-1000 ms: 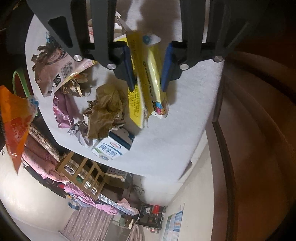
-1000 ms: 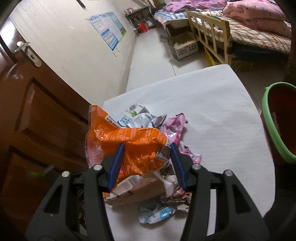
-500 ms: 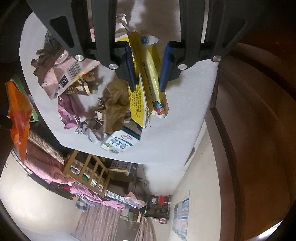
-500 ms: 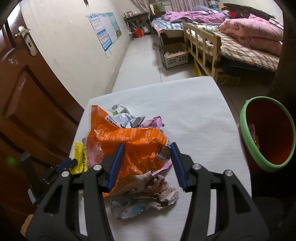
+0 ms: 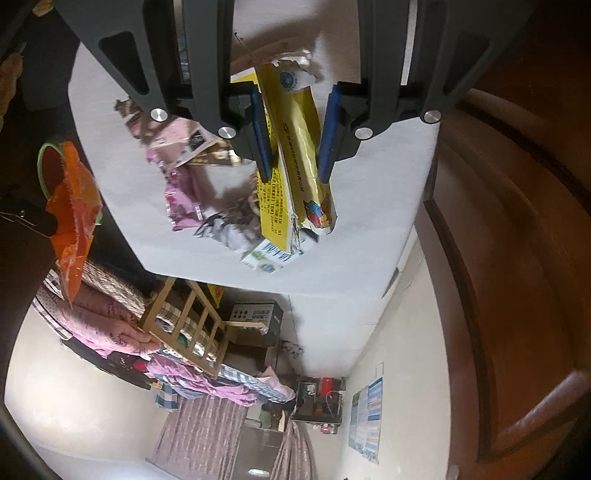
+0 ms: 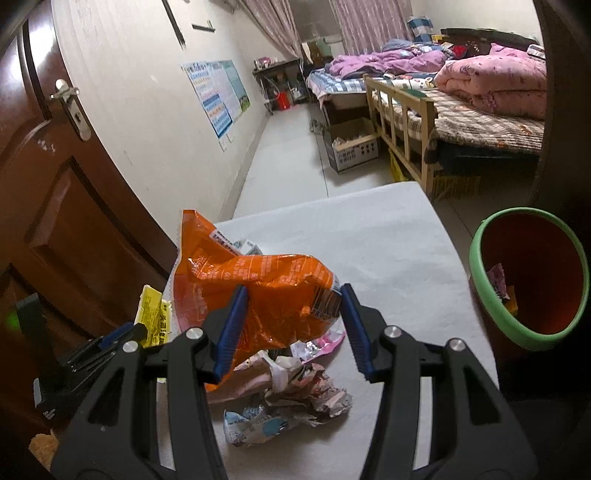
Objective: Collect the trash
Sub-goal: 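Lift the yellow box and orange bag and move both toward the bin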
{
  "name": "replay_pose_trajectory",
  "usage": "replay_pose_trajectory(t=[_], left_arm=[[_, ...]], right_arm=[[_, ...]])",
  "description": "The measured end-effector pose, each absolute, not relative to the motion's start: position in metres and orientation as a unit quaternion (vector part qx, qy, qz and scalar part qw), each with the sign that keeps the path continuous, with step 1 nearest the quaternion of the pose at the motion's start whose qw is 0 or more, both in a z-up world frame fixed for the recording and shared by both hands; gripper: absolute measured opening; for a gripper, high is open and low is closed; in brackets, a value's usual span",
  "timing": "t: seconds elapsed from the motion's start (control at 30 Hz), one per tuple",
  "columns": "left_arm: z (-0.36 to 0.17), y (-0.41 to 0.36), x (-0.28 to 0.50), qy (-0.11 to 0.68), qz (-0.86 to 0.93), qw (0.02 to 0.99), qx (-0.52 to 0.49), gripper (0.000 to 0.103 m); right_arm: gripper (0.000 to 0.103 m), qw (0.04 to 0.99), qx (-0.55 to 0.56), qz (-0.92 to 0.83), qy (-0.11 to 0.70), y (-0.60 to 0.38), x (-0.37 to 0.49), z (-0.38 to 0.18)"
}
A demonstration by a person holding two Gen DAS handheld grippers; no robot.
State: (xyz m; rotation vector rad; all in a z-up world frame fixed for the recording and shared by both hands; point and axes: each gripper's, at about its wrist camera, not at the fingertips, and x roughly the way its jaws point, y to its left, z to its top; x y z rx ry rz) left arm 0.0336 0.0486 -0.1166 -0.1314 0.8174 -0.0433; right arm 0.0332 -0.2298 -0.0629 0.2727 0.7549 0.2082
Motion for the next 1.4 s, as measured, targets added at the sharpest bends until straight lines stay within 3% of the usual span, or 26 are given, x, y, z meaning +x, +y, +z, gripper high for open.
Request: replay_pose_trajectory(t=[0.5, 1.4], left_arm=[[-0.073, -0.003, 0.026, 0.367, -0.054, 0.928, -0.029, 0.023], [-0.067, -0.075, 0.026, 0.372, -0.136, 0.918, -0.005, 0.023]], right_arm=[[0.05, 0.922, 0.18, 0.077, 0.334, -0.285, 0.017, -0.056], [0.05, 0.924, 0.218, 0.006, 0.313, -0.347, -0.008, -0.056]])
